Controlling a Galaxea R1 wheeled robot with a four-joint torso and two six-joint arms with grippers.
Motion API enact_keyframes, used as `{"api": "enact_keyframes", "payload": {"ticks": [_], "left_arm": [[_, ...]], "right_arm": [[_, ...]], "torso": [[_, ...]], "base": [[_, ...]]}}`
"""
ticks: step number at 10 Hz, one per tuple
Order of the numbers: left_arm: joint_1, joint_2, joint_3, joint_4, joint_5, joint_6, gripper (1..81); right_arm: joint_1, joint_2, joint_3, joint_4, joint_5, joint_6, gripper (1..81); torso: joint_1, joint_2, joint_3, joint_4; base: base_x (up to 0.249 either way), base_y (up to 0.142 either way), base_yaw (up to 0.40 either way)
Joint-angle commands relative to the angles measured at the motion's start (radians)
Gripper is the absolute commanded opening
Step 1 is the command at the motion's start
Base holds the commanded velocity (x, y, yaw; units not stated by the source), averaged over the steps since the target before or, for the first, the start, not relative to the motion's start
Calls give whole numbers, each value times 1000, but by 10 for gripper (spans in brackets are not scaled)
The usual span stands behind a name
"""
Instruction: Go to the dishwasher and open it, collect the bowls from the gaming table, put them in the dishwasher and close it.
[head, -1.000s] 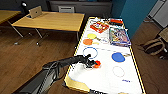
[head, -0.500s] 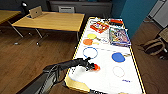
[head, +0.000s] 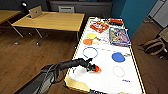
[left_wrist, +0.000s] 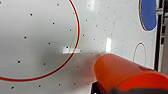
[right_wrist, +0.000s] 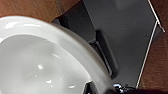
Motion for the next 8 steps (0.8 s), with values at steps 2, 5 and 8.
{"api": "enact_keyframes", "payload": {"ticks": [2, 5, 8], "left_arm": [[-228, -272, 549, -9, -40, 88, 10], [-173, -564, 877, 34, -58, 90, 10], [-38, -778, 1055, 115, -90, 90, 10]], "right_arm": [[-1, -9, 67, -43, -93, -23, 10], [-7, -21, 76, -43, -93, -23, 10], [-20, -26, 73, -43, -93, -23, 10]], "torso": [[0, 0, 0, 0], [0, 0, 52, 0], [1, 0, 100, 0]], "base": [[0, 0, 0], [0, 0, 0], [0, 0, 0]]}}
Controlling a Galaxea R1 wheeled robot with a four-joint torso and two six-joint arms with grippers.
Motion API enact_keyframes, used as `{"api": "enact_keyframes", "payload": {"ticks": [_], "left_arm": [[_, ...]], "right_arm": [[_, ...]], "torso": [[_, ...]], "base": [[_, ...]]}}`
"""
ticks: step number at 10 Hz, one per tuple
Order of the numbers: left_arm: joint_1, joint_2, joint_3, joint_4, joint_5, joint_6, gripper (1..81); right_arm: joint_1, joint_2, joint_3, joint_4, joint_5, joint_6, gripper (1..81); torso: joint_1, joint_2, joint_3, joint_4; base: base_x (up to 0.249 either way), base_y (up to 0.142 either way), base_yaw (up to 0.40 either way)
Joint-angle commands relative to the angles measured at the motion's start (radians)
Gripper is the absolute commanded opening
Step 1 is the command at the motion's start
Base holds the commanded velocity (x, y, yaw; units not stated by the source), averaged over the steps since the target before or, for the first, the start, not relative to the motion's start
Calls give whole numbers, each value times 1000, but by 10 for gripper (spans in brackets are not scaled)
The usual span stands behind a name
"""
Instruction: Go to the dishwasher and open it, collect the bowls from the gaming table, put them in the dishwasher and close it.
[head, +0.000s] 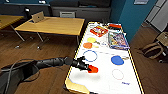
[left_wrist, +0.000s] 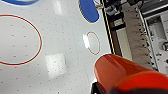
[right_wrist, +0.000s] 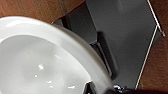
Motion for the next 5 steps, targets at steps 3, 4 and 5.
{"api": "enact_keyframes", "payload": {"ticks": [3, 4, 5], "left_arm": [[229, -443, 425, 226, -109, 33, 10], [309, -477, 436, 278, -141, 33, 10], [392, -506, 448, 335, -176, 33, 10]], "right_arm": [[-7, -16, 53, -39, -70, -16, 10], [-10, -18, 53, -39, -68, -16, 10], [-11, -19, 51, -39, -68, -16, 10]], "torso": [[0, 0, 94, 0], [0, 0, 111, 0], [0, 0, 125, 0]], "base": [[0, 0, 0], [0, 0, 0], [0, 0, 0]]}}
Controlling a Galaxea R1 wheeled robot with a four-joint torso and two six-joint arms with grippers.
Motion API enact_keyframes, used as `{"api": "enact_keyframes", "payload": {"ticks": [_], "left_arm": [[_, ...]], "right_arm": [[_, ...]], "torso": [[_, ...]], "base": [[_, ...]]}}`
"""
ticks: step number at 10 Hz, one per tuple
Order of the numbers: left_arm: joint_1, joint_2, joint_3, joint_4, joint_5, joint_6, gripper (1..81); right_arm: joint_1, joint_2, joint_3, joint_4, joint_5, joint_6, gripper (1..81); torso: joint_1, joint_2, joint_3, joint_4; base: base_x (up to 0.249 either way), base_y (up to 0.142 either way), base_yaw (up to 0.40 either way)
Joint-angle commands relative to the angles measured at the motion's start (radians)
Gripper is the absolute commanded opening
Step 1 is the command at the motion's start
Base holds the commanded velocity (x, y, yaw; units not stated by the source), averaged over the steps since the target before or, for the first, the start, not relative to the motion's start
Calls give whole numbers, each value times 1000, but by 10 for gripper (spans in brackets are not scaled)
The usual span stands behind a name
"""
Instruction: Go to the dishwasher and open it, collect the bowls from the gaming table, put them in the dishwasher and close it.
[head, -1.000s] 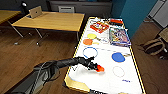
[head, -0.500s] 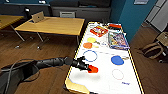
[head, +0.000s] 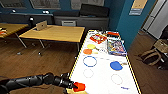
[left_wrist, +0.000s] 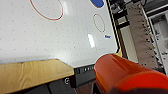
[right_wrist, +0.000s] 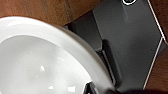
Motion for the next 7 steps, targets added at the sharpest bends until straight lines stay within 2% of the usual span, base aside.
{"api": "enact_keyframes", "payload": {"ticks": [1, 2, 3, 4, 7], "left_arm": [[219, -188, 140, 263, -156, 16, 10], [291, -211, 123, 317, -193, 16, 10], [369, -227, 99, 350, -232, 18, 10], [449, -234, 65, 390, -292, 21, 10], [670, -198, -82, 492, -438, 22, 10]], "right_arm": [[11, -21, 46, -35, -64, -12, 10], [7, -22, 40, -35, -61, -12, 10], [3, -21, 29, -35, -59, -12, 10], [2, -22, 22, -35, -58, -12, 10], [-7, -21, 11, -35, -54, -14, 10]], "torso": [[0, 0, 36, 0], [0, 0, 53, 0], [-1, 0, 32, 0], [-1, -1, 41, 0], [-3, -2, 45, 0]], "base": [[0, 0, 0], [0, 0, 0], [0, 0, 0], [0, 0, 0], [0, 0, 0]]}}
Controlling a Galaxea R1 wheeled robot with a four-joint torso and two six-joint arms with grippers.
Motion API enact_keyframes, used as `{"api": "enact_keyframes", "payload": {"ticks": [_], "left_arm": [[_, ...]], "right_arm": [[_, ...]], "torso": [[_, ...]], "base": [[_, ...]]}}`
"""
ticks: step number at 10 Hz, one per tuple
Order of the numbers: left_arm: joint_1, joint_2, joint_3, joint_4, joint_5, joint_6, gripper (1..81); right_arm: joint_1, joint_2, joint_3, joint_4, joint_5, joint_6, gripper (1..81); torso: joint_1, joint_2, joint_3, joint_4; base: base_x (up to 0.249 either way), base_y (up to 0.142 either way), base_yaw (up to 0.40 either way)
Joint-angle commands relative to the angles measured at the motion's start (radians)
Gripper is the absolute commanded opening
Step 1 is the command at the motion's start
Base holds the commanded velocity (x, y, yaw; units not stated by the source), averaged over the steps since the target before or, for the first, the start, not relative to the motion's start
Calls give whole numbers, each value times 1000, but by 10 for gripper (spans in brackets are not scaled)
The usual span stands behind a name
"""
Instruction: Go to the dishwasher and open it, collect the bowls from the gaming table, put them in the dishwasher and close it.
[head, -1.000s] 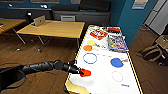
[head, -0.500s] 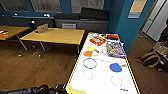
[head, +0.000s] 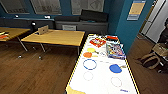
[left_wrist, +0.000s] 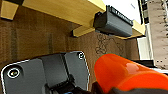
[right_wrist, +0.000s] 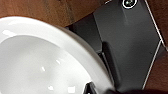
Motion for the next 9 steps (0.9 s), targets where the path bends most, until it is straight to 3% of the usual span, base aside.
{"api": "enact_keyframes", "payload": {"ticks": [1, 2, 5, 9], "left_arm": [[223, -11, -148, 227, -245, 16, 10], [281, 21, -221, 237, -297, 17, 10], [402, 101, -395, 242, -420, 19, 10], [488, 272, -609, 230, -443, 14, 10]], "right_arm": [[20, -16, 11, -29, -56, -13, 10], [15, -10, 2, -31, -56, -13, 10], [9, 23, -41, -48, -56, -13, 10], [-14, 80, -148, -64, -56, -13, 10]], "torso": [[0, 0, 0, 0], [0, 0, 38, 0], [-1, 0, 85, 0], [-3, -3, 140, 0]], "base": [[0, 0, 0], [0, 0, 0], [0, 0, 0], [0, 0, 0]]}}
